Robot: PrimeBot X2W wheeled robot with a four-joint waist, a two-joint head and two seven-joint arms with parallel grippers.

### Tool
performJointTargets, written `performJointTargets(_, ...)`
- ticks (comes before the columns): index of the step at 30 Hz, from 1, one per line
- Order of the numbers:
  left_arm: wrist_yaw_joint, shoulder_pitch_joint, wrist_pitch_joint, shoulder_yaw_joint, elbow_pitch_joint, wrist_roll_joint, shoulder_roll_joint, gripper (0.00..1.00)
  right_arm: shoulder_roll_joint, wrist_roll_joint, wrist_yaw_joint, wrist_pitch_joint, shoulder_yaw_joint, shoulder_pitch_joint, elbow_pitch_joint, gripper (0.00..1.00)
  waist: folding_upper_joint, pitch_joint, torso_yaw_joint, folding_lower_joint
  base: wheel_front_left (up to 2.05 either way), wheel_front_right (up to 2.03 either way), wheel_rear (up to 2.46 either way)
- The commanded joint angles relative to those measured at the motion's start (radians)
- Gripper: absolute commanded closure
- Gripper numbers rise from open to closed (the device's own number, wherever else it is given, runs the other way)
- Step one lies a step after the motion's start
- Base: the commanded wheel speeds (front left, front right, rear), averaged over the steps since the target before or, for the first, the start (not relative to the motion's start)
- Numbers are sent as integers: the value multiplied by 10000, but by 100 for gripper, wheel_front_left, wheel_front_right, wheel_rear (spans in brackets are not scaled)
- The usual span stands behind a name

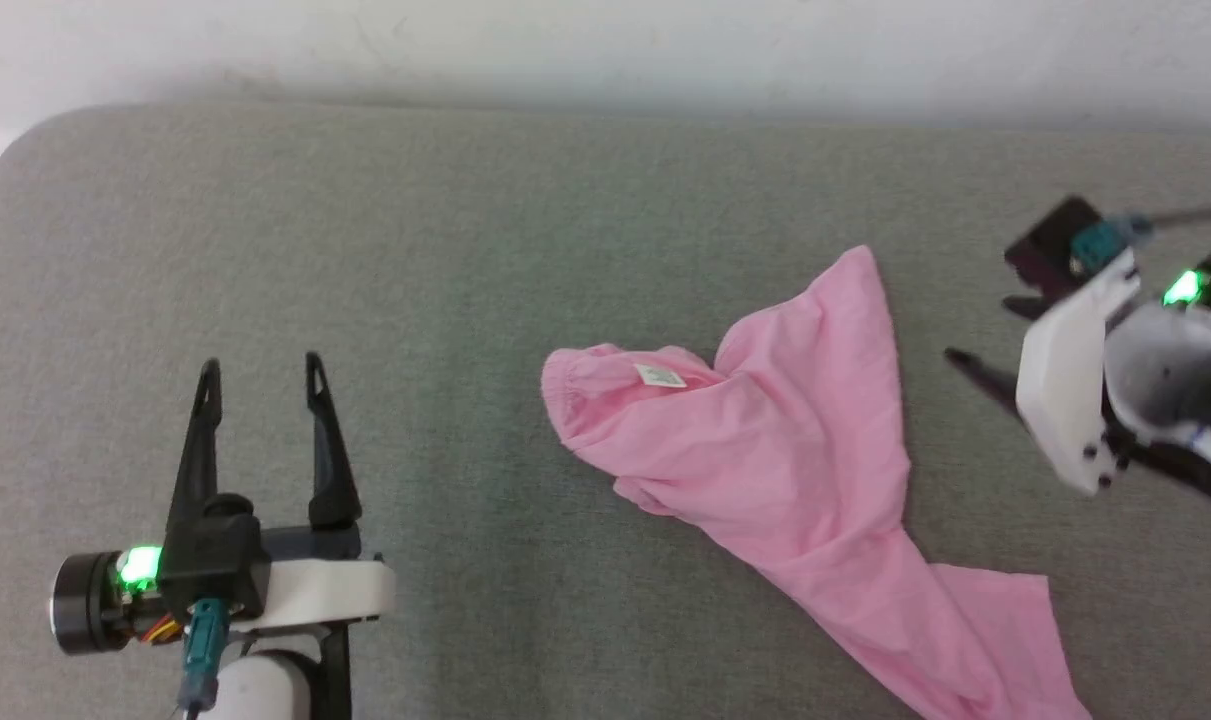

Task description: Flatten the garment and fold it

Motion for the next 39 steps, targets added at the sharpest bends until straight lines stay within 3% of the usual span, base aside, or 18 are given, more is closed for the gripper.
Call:
performJointTargets(1,-26,-223,-47,-85,13,-6,-10,0,61,123,-11,311,202,-481,416,0,0,373,386,-1,0,0,0)
performJointTargets(7,-23,-783,-47,-531,45,-63,-173,0,509,433,-11,1257,1234,-2344,2775,0,0,1083,989,-1,0,0,0)
performJointTargets(13,30,-1203,-47,-693,113,-179,-288,0,1386,802,-11,790,1728,-2877,4695,0,0,1708,1213,-1,0,0,0)
performJointTargets(19,93,-1304,-47,-655,240,-194,-322,0,1692,1067,-11,314,2981,-2691,5498,0,0,1746,1074,-1,0,0,0)
performJointTargets(20,107,-1293,-47,-628,265,-189,-311,0,1669,1133,-11,115,3155,-2717,5464,44,0,1693,1004,-1,0,0,0)
performJointTargets(21,111,-1282,-47,-606,280,-188,-298,0,1604,1164,-11,-207,3292,-2778,5384,100,0,1626,935,-1,0,0,0)
performJointTargets(25,142,-1093,-47,-541,318,-167,-241,0,1042,1351,-11,-1581,3672,-2943,4872,100,0,1215,623,-1,0,0,0)
performJointTargets(31,176,-655,-47,-479,332,-175,-171,0,-768,1732,-11,-3180,3794,-2219,3103,100,0,650,205,-1,0,0,0)
performJointTargets(36,163,-426,-47,-422,267,-153,-63,0,-1998,2239,-11,-3259,3220,-1033,1893,100,0,571,-259,-1,0,0,0)
performJointTargets(39,153,-476,-47,-476,253,-122,-43,0,-2186,2290,-11,-2917,2986,-316,1868,100,0,642,-403,-1,0,0,0)
